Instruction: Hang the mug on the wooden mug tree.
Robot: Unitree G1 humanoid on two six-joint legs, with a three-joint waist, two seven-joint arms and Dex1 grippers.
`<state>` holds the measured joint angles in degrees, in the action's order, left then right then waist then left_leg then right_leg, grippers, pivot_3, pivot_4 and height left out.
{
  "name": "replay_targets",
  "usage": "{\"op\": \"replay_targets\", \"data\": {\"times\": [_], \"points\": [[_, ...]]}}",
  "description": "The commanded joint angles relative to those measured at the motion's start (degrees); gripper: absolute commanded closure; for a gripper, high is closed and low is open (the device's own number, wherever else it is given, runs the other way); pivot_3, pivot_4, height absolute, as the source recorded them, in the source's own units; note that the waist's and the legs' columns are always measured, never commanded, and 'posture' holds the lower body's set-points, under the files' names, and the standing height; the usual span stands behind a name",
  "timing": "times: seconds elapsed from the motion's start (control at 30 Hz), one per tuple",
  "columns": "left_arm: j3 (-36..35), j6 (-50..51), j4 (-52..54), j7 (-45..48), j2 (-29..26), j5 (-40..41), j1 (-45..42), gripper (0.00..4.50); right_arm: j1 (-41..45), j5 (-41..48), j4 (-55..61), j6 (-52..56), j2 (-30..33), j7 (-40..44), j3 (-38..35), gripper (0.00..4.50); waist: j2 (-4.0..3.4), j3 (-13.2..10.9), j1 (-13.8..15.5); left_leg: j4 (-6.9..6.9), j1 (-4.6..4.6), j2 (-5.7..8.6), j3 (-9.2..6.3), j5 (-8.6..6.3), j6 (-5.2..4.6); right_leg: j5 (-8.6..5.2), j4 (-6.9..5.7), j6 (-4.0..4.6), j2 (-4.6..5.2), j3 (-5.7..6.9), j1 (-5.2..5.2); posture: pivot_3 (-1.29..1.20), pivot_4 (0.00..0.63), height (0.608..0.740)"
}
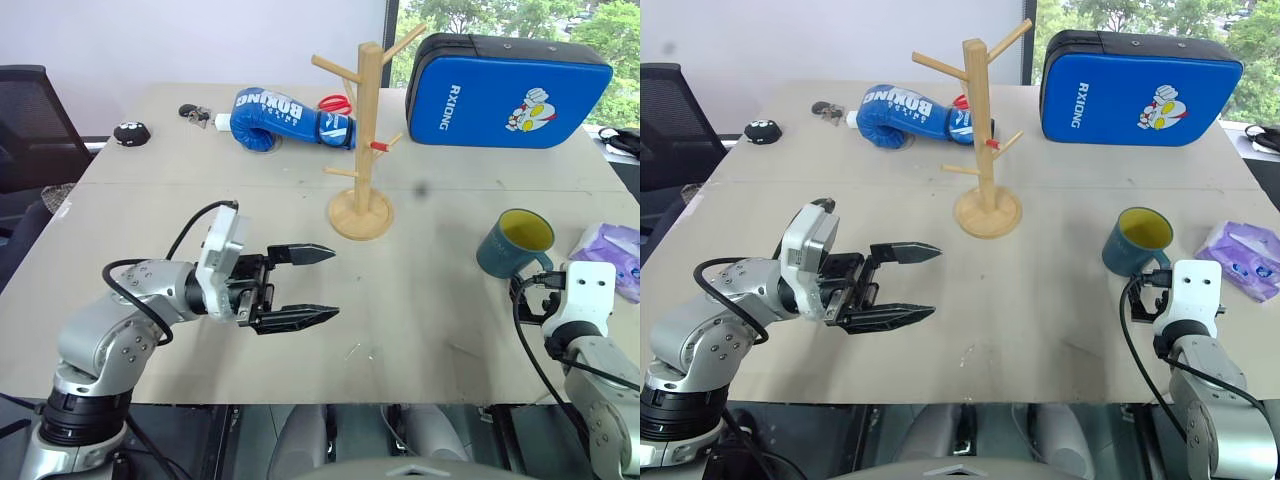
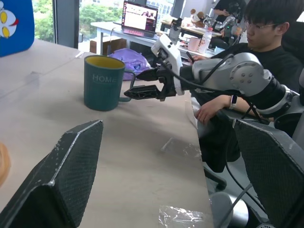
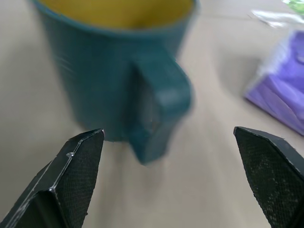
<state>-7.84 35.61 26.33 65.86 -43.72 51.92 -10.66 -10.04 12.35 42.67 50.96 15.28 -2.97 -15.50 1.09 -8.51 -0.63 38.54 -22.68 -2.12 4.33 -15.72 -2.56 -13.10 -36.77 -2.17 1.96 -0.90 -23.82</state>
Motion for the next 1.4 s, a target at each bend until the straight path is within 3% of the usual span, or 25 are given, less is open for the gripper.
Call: {"op": "replay_targets", "data": {"times": [0.03, 0.43, 0.53, 0.6, 0.7, 0.73, 0.8, 0.93, 1.07, 1.27, 1.4], "points": [[-1.4, -0.1, 2.3, -0.6, -0.8, 0.7, 0.4, 0.00, 0.7, -3.3, -1.1, -2.6, 0.1, -1.3, -0.5, 0.09, 0.00, 0.0, 0.0, 0.00, 0.00, 0.00, -0.01, -0.01, -0.02, 0.00, -0.01, -0.01, 0.00, 0.00, 0.00, 0.00, 0.150, 0.740], [-2.6, 0.4, 4.0, -2.9, -0.8, 1.7, 1.6, 0.00, 4.0, -6.7, -6.3, -5.7, -1.9, -1.4, -0.4, 0.09, 0.00, 0.0, -0.1, 0.00, 0.03, -0.01, -0.03, -0.12, -0.20, 0.01, -0.04, 0.01, -0.02, 0.01, 0.00, 0.00, 0.150, 0.740], [-2.8, 0.5, 4.4, -3.3, -0.9, 1.9, 1.9, 0.00, 4.6, -7.1, -7.5, -6.2, -2.1, -1.1, -0.4, 0.93, -0.01, 0.0, -0.1, -0.01, 0.02, -0.01, -0.02, -0.12, -0.20, 0.01, -0.03, 0.01, -0.01, 0.01, 0.00, 0.00, 0.150, 0.740], [-2.9, 0.6, 4.6, -3.6, -1.0, 2.1, 2.1, 0.00, 4.8, -7.3, -8.2, -6.3, -2.2, -1.0, -0.4, 1.74, -0.01, 0.0, -0.1, -0.01, 0.02, -0.01, -0.01, -0.12, -0.20, 0.01, -0.03, 0.01, -0.01, 0.00, 0.00, 0.00, 0.150, 0.740], [-3.1, 0.6, 4.8, -4.2, -1.1, 2.4, 2.2, 0.00, 5.3, -7.1, -9.5, -6.4, -2.1, -0.6, -0.6, 3.29, -0.02, 0.0, -0.1, -0.01, 0.03, -0.01, -0.03, -0.12, -0.21, 0.01, -0.04, 0.01, -0.01, 0.01, 0.00, 0.00, 0.150, 0.740], [-3.1, 0.6, 4.8, -4.4, -1.1, 2.5, 2.3, 0.00, 5.5, -7.1, -9.9, -6.6, -2.0, -0.4, -0.7, 3.55, -0.02, 0.0, -0.1, -0.01, 0.03, -0.01, -0.02, -0.12, -0.21, 0.01, -0.04, 0.01, -0.01, 0.01, 0.00, 0.00, 0.150, 0.740], [-3.2, 0.8, 4.8, -4.8, -1.1, 2.8, 2.4, 0.00, 6.2, -6.9, -10.7, -7.0, -1.3, 0.3, -1.1, 4.48, -0.03, 0.0, -0.1, -0.01, 0.03, -0.01, -0.02, -0.12, -0.21, 0.01, -0.04, 0.01, -0.01, 0.01, 0.00, 0.00, 0.150, 0.740], [-4.3, 1.5, 4.9, -7.3, -0.2, 4.8, 3.2, 0.00, 6.7, -5.6, -11.4, -9.5, 1.0, 3.9, -2.3, 4.48, -0.01, 0.0, -0.1, -0.01, 0.04, -0.01, -0.01, -0.13, -0.22, 0.01, -0.03, 0.01, -0.01, -0.01, 0.01, 0.00, 0.150, 0.740], [-8.6, -2.7, 2.7, -10.5, 4.8, 4.9, 6.6, 0.00, 7.0, -0.4, -10.2, -16.0, 7.1, 16.4, -2.0, 4.48, -0.09, -0.1, -0.1, -0.04, 0.04, 0.00, 0.02, -0.13, -0.23, 0.01, -0.02, 0.01, 0.00, -0.03, 0.00, 0.00, 0.150, 0.740], [-17.2, -12.3, -0.8, -2.1, 7.5, 4.0, 13.8, 0.00, 13.4, 10.6, -5.3, -15.3, 15.7, 30.4, -0.9, 4.48, -0.09, -0.1, -0.3, -0.05, 0.10, -0.05, 0.03, -0.14, -0.24, 0.02, -0.04, 0.02, -0.08, -0.02, 0.00, 0.00, 0.150, 0.740], [-21.4, -13.1, -3.4, 0.9, 7.1, 5.4, 17.8, 0.00, 20.3, 14.1, -3.6, -10.9, 20.0, 32.8, 2.4, 4.48, -0.03, -0.1, -0.2, -0.04, 0.10, -0.06, 0.01, -0.14, -0.25, 0.01, -0.03, 0.03, -0.04, 0.01, 0.01, 0.00, 0.150, 0.740]]}}
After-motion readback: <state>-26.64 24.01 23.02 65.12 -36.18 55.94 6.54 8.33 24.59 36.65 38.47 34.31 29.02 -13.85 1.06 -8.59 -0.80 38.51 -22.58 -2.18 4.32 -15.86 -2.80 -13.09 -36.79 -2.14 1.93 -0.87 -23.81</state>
